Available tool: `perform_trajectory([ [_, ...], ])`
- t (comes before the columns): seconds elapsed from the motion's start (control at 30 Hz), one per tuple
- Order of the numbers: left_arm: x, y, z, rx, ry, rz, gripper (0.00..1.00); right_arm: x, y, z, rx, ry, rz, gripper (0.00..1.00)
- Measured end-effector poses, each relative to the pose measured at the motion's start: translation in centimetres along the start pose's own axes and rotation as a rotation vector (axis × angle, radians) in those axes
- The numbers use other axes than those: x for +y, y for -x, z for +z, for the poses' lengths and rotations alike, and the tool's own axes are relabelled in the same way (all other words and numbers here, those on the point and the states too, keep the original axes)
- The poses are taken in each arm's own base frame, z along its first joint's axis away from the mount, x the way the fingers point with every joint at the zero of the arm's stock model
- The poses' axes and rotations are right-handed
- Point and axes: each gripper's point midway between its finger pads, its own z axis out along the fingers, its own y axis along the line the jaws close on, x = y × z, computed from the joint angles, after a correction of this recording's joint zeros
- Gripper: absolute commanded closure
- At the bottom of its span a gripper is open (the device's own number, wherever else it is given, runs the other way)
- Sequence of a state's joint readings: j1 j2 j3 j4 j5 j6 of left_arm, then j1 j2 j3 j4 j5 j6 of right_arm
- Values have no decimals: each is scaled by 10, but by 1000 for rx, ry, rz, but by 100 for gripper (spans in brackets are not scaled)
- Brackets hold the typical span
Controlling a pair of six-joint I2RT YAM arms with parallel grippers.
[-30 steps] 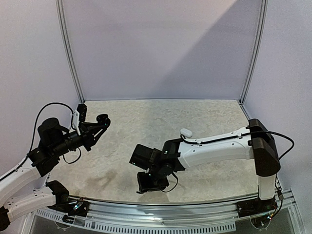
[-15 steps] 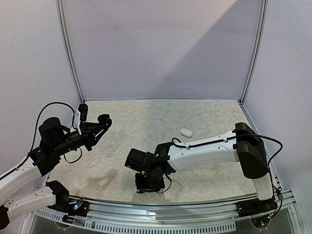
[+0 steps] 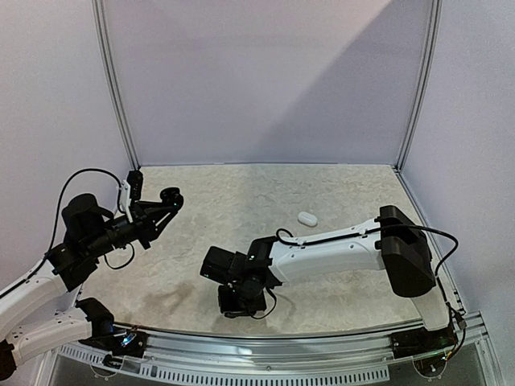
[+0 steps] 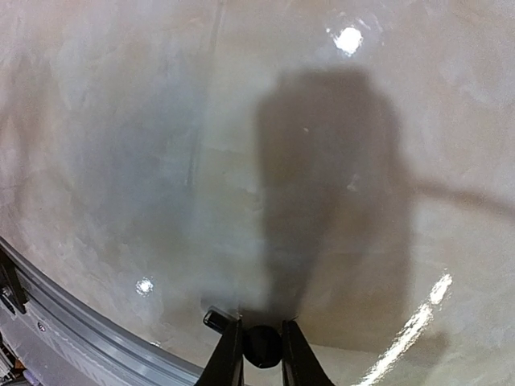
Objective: Insert the wireless bluetooth earbuds into the charging case
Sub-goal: Move the left earbud to the corner of the board.
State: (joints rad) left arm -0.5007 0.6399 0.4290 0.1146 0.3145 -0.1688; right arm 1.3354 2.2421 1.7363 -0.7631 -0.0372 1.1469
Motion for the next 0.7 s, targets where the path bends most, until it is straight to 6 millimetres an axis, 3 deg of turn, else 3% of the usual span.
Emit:
perform_trajectory([
  [0.27, 0, 1, -1, -5, 0, 2, 100, -3, 7, 0, -29, -45, -50, 87],
  [0.47, -1, 2, -1, -7, 0, 3, 100, -17, 14, -4, -60, -122, -132, 87],
  [0.57, -1, 3, -2, -10, 0, 5, 100, -32, 15, -8, -66, -154, -177, 87],
  [0.7, -1, 2, -2, -6, 0, 9, 100, -67, 17, -17, -51, -225, -223, 86],
])
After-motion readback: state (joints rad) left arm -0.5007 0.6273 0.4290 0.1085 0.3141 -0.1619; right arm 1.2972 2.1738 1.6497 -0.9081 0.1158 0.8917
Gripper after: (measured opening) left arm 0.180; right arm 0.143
